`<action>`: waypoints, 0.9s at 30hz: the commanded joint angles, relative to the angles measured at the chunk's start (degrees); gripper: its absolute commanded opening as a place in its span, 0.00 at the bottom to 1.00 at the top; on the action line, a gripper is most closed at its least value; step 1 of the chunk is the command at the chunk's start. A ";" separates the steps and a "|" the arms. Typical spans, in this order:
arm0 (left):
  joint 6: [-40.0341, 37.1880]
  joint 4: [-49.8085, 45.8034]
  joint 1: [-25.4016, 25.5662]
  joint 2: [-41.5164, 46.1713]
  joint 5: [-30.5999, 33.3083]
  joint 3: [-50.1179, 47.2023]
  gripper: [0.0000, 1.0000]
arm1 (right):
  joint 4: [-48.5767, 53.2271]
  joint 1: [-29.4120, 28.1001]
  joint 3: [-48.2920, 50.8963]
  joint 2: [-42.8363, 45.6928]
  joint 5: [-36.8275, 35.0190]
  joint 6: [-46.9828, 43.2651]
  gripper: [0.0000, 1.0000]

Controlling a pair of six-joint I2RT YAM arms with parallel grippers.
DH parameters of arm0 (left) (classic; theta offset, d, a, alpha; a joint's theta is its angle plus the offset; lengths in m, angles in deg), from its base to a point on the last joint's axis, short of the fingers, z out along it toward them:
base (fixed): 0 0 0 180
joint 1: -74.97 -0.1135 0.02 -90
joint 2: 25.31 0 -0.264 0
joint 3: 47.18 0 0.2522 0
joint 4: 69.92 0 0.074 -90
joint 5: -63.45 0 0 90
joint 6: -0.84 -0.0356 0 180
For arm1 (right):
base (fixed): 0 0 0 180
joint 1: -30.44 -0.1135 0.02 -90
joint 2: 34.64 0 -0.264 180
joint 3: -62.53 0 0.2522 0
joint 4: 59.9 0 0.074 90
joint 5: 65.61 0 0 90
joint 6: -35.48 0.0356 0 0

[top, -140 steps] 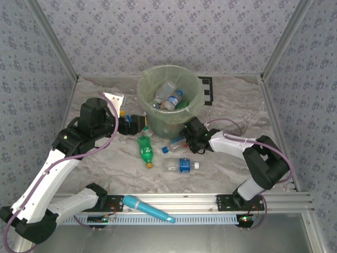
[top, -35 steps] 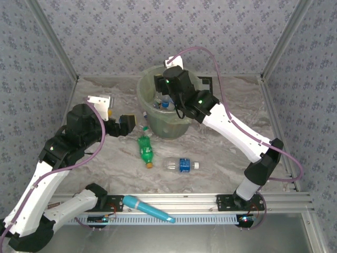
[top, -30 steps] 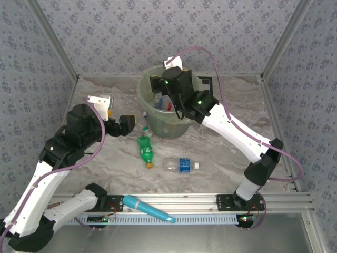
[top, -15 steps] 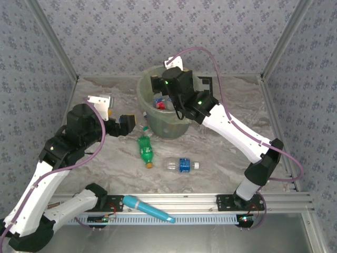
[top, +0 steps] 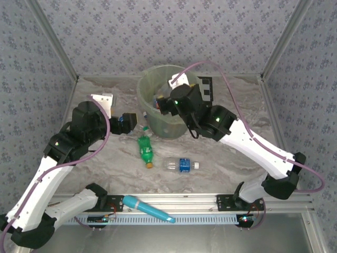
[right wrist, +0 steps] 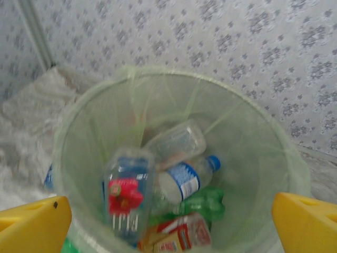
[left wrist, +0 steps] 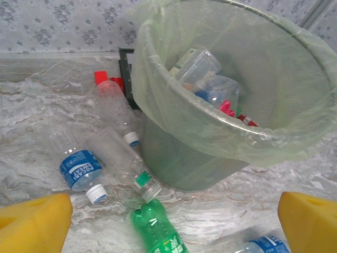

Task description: Put the plastic bottles in the bin

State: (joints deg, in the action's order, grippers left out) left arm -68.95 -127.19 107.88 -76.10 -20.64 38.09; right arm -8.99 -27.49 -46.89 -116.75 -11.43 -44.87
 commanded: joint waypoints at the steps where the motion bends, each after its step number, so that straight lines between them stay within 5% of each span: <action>1: 3.49 -0.17 -0.85 0.72 4.23 -1.50 1.00 | 7.57 -2.80 2.39 1.42 0.13 -4.99 1.00; 8: 7.76 -1.27 -2.41 3.17 4.66 -4.76 1.00 | 9.97 -10.62 8.47 3.13 0.90 -11.06 1.00; 27: 10.99 -6.35 -2.41 11.64 2.72 -9.54 1.00 | 15.89 -17.91 20.70 -6.20 11.23 -8.42 0.92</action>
State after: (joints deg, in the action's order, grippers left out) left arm -59.18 -131.98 105.71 -65.71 -17.08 28.76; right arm 4.52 -44.98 -27.28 -121.40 -2.38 -53.50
